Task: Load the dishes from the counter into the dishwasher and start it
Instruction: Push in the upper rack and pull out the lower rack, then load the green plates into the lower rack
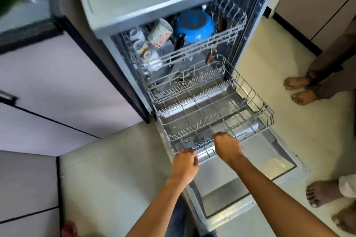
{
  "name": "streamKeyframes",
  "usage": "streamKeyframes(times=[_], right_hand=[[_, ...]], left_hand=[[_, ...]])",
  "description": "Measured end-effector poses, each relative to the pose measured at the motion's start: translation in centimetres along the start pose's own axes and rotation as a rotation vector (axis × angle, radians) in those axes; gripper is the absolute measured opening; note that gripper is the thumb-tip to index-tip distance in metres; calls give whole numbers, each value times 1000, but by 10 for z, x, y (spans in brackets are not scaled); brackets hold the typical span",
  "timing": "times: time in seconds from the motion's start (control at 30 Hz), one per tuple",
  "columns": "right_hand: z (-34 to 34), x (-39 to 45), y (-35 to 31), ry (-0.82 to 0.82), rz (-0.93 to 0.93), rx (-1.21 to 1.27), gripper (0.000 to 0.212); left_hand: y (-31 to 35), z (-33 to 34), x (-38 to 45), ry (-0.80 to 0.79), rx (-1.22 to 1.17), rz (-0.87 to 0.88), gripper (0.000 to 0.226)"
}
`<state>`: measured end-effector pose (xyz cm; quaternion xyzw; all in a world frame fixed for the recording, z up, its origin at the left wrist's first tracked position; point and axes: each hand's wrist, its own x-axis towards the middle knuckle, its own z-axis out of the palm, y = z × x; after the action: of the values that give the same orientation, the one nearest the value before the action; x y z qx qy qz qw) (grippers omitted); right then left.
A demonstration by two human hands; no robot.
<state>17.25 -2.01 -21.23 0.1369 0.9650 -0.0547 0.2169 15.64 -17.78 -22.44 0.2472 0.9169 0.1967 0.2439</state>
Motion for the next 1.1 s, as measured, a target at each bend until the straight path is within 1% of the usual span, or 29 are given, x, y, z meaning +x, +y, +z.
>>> streamKeyframes(times=[0.07,0.13,0.23,0.27,0.37,0.43,0.53,0.67,0.7,0.77,0.83,0.97,1.03,1.1], right_hand=[[-44,-17,-23,58,10,104,24],[-90,-38,-50,139,-2,227,22],[-157,-78,-98,327,-67,435,22],[-175,-90,-112,373,-94,490,22],[-229,-129,-166,460,-254,604,19],[-257,-146,-200,524,-371,672,18],[-294,-159,-259,603,-565,743,16],[-320,-155,-337,622,-719,751,13],[-323,-153,-360,619,-748,735,13],[-327,-149,-399,640,-793,704,11],[-326,-145,-446,635,-846,714,10],[-316,-144,-542,608,-935,685,8],[-309,-142,-588,586,-999,683,7],[-302,-141,-623,536,-1029,680,8]], left_hand=[[10,-54,-20,99,-75,-19,29],[18,-107,-46,253,-138,-12,29],[25,-188,-105,500,-208,-42,28],[27,-209,-123,558,-212,-57,30],[16,-269,-191,735,-133,-104,42],[-1,-293,-228,848,-101,-140,40],[-32,-325,-275,983,-130,-287,41],[-86,-354,-308,1098,-172,-443,33],[-103,-361,-315,1131,-178,-469,34],[-133,-378,-329,1153,-174,-502,44],[-172,-393,-348,1177,-112,-557,53],[-251,-410,-396,1266,-28,-723,51],[-292,-419,-413,1259,-23,-831,49],[-328,-434,-421,1205,19,-902,35]])
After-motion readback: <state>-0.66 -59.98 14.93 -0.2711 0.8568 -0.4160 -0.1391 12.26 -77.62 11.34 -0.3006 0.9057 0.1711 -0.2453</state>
